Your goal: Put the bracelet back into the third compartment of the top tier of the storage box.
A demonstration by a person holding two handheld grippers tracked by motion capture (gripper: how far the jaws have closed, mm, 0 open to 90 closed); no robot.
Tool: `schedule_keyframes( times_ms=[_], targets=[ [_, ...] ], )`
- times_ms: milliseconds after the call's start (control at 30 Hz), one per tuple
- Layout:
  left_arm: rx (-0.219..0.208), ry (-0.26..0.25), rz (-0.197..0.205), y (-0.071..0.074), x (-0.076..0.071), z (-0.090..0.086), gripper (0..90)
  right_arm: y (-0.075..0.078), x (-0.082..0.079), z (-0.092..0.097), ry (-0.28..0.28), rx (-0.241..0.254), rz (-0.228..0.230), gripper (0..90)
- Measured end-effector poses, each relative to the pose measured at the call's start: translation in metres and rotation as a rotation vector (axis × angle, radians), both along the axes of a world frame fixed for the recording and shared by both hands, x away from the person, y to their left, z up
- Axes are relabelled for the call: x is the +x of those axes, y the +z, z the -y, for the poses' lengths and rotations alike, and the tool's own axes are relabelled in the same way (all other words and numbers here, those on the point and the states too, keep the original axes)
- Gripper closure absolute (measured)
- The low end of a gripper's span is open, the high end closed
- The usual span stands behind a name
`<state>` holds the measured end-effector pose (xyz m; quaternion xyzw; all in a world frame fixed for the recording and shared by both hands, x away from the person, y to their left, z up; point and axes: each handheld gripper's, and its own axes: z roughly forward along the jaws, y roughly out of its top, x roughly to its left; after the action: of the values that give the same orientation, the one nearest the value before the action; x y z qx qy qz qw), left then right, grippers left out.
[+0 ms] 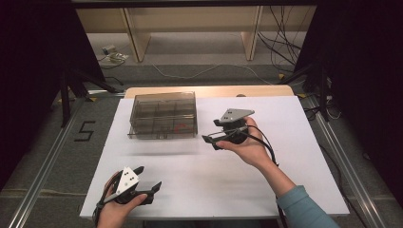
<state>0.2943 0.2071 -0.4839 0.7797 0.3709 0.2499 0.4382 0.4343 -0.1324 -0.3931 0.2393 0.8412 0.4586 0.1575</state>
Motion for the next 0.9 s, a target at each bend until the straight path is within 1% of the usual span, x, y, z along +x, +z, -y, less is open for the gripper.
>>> schedule_keyframes(
  times_ms=[267,400,567,700,767,900],
  targets=[
    [-0.003,0.001,-0.001,0.000,0.000,0.000,17.0,-0.002,-0.011,0.013,-0.002,0.002,-0.002,25.1],
    [-0.023,0.010,-0.005,0.000,0.000,0.000,16.1,-0.004,-0.016,0.021,0.008,-0.008,-0.012,25.0],
    [-0.026,0.012,-0.003,0.000,0.000,0.000,15.9,-0.008,-0.020,0.034,-0.007,-0.004,-0.026,24.2],
    [-0.026,0.011,-0.005,0.000,-0.001,0.000,16.0,-0.011,-0.025,0.046,-0.025,0.013,-0.028,24.3],
    [-0.035,0.012,-0.007,0.001,-0.001,0.000,16.0,-0.014,-0.029,0.053,-0.031,0.026,-0.037,24.4],
    [-0.037,0.013,-0.007,0.001,-0.001,0.001,15.9,-0.020,-0.036,0.064,-0.043,0.030,-0.043,24.1]
  ],
)
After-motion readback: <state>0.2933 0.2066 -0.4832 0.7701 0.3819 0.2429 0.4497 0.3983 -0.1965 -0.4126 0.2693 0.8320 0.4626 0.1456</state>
